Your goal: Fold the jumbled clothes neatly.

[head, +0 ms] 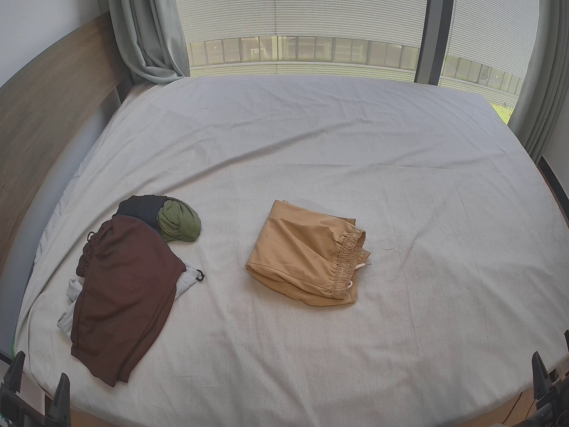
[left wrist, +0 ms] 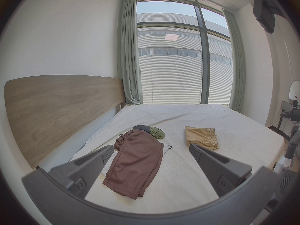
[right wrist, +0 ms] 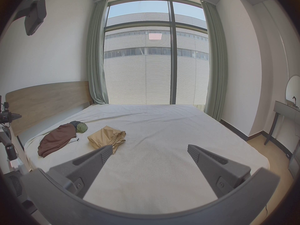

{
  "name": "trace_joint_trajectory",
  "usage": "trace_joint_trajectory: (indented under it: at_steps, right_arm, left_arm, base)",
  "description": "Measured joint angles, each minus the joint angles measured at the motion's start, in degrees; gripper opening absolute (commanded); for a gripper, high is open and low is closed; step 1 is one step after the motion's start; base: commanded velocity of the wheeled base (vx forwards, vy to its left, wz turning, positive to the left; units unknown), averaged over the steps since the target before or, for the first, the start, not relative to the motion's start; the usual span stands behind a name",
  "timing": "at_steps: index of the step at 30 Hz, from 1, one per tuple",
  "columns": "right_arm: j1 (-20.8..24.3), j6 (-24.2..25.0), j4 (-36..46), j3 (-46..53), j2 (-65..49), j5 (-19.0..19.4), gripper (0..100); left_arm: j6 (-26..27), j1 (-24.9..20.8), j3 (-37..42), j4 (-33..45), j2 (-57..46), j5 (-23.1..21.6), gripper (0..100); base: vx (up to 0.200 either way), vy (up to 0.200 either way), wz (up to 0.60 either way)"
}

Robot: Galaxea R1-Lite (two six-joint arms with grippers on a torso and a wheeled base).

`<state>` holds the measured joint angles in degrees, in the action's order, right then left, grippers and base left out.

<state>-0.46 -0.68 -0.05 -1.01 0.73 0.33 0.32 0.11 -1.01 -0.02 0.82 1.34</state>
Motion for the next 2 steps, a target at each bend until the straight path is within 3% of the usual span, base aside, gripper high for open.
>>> trace_joint_trajectory:
  at_steps: [2]
  right_arm:
    - [0.0, 0.0, 0.0, 0.0, 0.0, 0.0, 100]
  left_arm:
    - [0.0, 0.0, 0.0, 0.0, 0.0, 0.0, 100]
  base:
    - [0.000, 0.000, 0.00]
